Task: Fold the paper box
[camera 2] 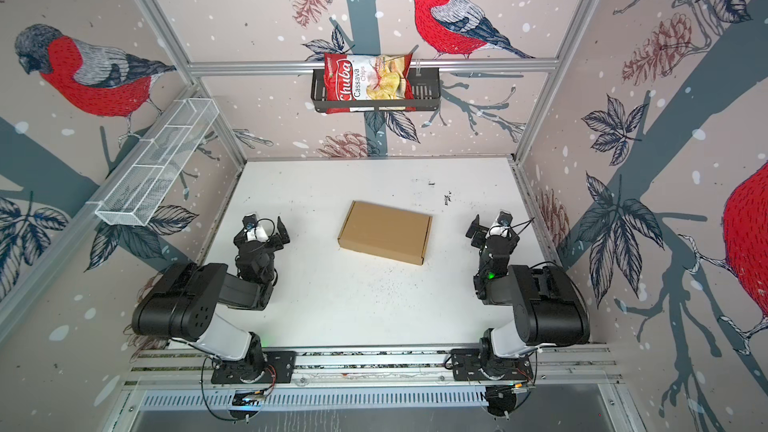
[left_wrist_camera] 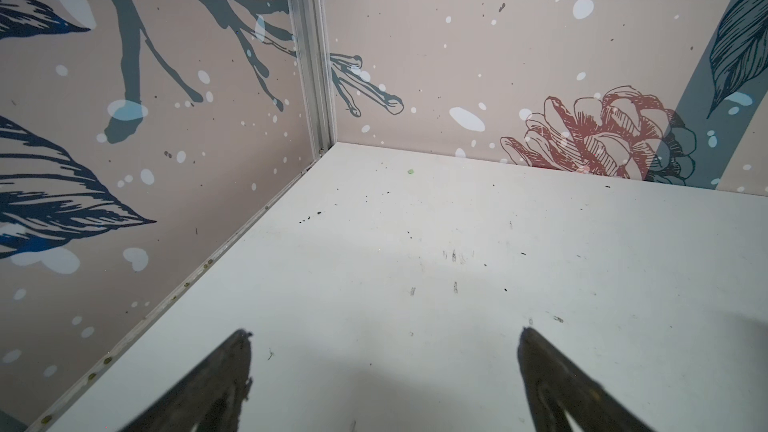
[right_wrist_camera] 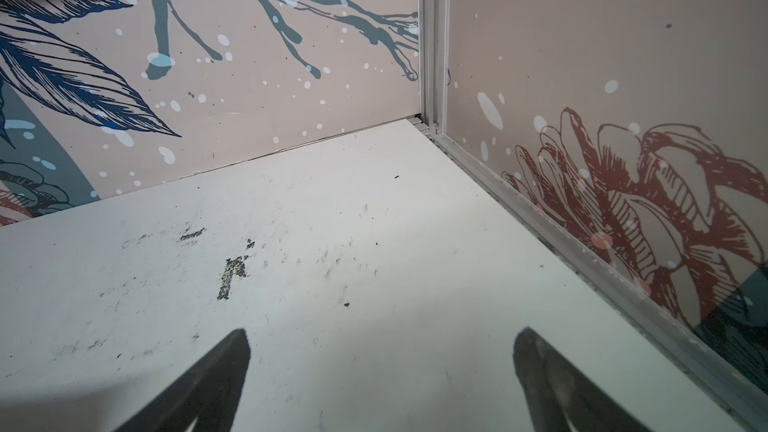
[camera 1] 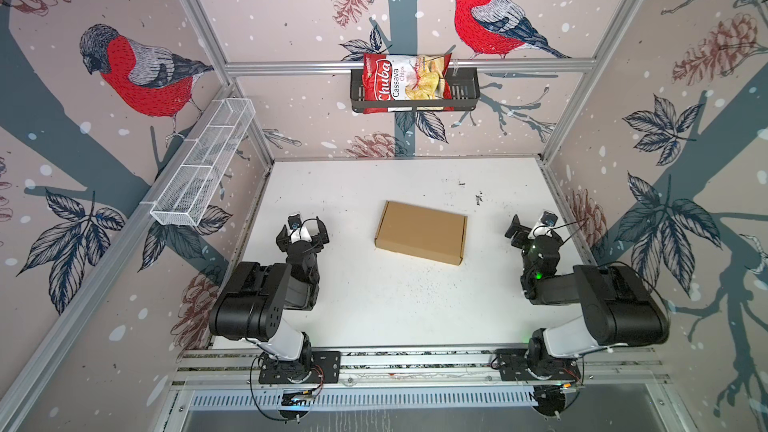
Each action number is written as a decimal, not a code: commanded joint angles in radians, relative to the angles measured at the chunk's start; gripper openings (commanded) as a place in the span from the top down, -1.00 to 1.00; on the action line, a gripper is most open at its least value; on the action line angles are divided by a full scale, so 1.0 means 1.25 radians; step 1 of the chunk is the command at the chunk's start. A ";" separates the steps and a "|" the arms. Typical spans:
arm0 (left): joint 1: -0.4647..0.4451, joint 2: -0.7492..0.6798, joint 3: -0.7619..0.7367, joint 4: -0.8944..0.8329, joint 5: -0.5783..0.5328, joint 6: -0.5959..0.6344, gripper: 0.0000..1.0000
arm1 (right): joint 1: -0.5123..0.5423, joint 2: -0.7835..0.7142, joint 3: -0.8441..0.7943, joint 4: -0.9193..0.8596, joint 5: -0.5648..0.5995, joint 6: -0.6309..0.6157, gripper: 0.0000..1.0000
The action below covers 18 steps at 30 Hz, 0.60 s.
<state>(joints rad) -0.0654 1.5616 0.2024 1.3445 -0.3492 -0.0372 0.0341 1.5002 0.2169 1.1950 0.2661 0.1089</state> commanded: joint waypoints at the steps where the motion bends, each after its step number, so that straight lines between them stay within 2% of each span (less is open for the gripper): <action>1: 0.001 -0.001 0.003 0.012 -0.016 -0.009 -0.97 | 0.001 -0.002 0.003 0.020 0.012 0.000 -0.99; 18: 0.000 0.001 0.001 0.020 0.008 0.009 -0.97 | 0.002 -0.002 0.004 0.019 0.012 -0.001 -0.99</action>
<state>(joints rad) -0.0677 1.5650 0.2058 1.3411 -0.3435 -0.0265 0.0341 1.5002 0.2173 1.1950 0.2665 0.1081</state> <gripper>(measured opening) 0.985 0.995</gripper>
